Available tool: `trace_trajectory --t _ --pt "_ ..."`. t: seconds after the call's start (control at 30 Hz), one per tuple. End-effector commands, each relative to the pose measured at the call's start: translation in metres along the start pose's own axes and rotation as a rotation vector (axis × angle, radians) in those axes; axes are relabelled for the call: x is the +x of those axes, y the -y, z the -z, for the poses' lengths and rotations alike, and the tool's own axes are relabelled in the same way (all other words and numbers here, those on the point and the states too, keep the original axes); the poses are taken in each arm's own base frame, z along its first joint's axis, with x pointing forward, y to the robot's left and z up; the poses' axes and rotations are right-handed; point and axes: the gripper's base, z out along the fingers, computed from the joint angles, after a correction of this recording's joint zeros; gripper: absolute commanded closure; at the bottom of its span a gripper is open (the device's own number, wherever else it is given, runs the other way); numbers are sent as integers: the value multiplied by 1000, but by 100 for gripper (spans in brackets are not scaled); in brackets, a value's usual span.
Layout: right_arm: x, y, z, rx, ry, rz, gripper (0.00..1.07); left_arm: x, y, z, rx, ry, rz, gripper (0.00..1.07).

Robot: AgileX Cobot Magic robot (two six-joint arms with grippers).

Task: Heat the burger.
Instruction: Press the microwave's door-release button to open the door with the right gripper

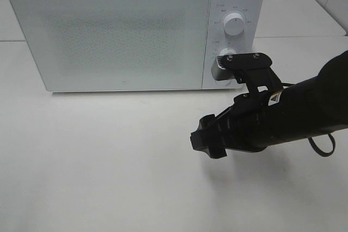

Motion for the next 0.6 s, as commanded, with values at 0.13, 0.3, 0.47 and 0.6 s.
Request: trace_trajectory --t 0.13,0.3,0.47,0.6 --pt "3 -3 21 -15 -44 88 34 1 0 2 0 31 1 6" --pt "7 -2 38 6 -84 121 34 1 0 2 0 31 1 6" --pt "15 3 72 64 -122 162 35 1 0 2 0 31 1 6" --pt "20 4 88 72 -125 172 35 1 0 2 0 31 1 6"
